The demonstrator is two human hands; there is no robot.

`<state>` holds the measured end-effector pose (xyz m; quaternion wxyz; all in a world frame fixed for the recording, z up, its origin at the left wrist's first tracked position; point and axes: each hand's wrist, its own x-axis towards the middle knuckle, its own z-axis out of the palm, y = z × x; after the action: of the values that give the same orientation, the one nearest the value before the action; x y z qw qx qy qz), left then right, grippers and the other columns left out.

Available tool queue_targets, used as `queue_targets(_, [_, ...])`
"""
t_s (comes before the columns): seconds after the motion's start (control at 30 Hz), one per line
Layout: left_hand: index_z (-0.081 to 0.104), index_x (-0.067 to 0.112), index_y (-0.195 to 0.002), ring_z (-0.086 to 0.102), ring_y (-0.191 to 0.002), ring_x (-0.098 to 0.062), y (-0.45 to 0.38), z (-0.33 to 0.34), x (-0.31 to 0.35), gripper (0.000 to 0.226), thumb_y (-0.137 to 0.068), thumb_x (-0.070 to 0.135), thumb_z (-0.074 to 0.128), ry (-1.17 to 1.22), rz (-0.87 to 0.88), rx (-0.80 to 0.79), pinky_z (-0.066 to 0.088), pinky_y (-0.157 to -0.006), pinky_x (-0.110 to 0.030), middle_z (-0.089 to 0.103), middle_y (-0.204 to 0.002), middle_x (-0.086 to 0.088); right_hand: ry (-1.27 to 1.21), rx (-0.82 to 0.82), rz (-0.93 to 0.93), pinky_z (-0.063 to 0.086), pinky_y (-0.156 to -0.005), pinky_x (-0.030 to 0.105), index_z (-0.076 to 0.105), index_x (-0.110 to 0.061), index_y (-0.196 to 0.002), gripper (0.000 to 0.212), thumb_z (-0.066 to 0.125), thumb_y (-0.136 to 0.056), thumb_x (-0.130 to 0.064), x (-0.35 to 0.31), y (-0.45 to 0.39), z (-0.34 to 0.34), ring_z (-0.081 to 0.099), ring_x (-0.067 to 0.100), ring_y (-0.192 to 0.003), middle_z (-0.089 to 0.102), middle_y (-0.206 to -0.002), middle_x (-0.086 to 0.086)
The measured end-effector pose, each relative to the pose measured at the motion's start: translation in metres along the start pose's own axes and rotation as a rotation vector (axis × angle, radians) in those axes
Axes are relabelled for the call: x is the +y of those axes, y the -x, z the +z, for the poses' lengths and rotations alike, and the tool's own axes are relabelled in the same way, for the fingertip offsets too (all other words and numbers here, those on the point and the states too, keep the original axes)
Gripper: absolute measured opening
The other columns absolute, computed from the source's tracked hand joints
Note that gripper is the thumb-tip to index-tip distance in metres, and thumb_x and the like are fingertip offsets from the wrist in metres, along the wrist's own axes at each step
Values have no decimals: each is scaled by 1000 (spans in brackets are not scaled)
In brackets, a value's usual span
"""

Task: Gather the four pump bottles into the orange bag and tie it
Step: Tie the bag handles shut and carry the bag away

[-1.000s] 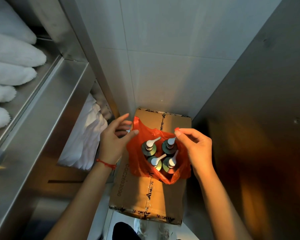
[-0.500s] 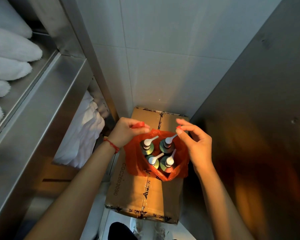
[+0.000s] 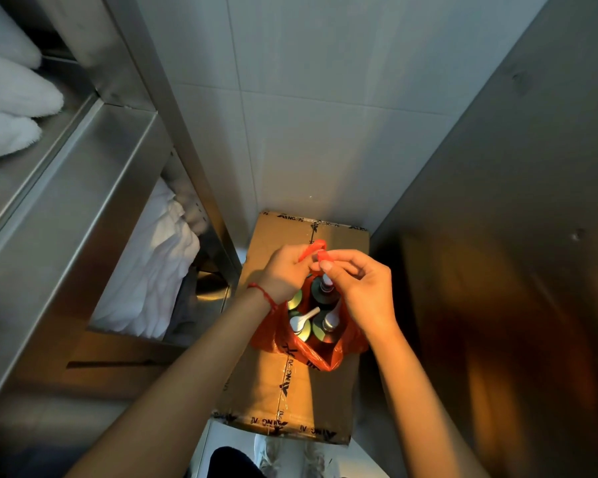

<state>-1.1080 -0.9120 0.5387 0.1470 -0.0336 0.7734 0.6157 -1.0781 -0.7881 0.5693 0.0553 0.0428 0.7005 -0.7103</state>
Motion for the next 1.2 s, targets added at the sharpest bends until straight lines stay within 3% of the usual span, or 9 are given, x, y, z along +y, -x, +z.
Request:
queue_targets(0.07, [60,-7,-108,59,-93,-18,-3,1,-1,27,-86,5,50,-14,31,-45,44,-72,-14,66,-96,-19,-6,9,1,55,-78,23,69,-9,-84,12,65,-78,0,1,0,1,70,14,-79,74,-73,-2])
queue_targets(0.17, [61,-8,-102,55,-87,-23,-4,0,-1,39,-73,12,44,-60,44,-149,46,-77,-42,64,-95,-29,123,64,-64,52,-83,24,72,-14,-84,10,70,-76,-9,1,-3,-1,66,10,-87,71,-88,10])
queue_targets(0.27, [57,-14,-98,47,-59,-9,-7,-1,1,31,-75,3,46,-34,-17,-241,37,-58,-29,54,-65,-13,210,87,-156,46,-81,16,73,-22,-79,12,74,-71,-12,-1,-10,-3,58,4,-91,66,-89,8])
queue_targets(0.37, [59,-1,-89,35,-35,1,-5,-5,12,21,-70,-4,50,95,-101,-365,27,-40,-13,42,-39,11,240,73,-150,45,-89,26,70,-36,-73,24,76,-68,-14,0,-17,-4,55,12,-105,62,-91,-3])
queue_targets(0.5, [53,6,-77,46,-48,2,-2,-6,12,6,-74,7,58,86,43,-466,36,-50,-10,51,-55,11,258,9,-161,43,-92,24,72,-24,-73,17,76,-67,-9,0,-24,0,56,18,-103,66,-89,4])
queue_targets(0.67, [45,5,-69,27,-34,1,-2,-2,9,29,-96,5,34,115,-32,-475,24,-38,-11,34,-35,13,113,-36,0,48,-78,16,70,-10,-90,11,64,-81,-9,3,-26,-9,61,1,-82,66,-86,0])
queue_targets(0.83, [41,15,-55,29,-38,-2,0,-10,6,40,-95,23,38,56,-17,-515,26,-43,-16,37,-39,12,84,-16,43,50,-80,25,72,-13,-81,6,67,-78,-10,10,-17,-15,64,10,-83,68,-85,5])
queue_targets(1.1, [60,20,-53,47,-43,-5,7,-18,3,49,-96,22,38,202,-60,-245,41,-57,-22,53,-42,6,95,120,-66,43,-71,10,67,-22,-66,22,68,-76,-3,22,-6,-8,56,-3,-73,57,-78,0])
queue_targets(1.2, [68,11,-82,56,-50,-2,10,-16,3,31,-95,16,41,248,-71,-100,47,-60,-15,62,-50,8,154,85,-121,44,-78,21,71,-28,-67,16,69,-75,-13,32,1,-2,56,7,-78,58,-75,-3])
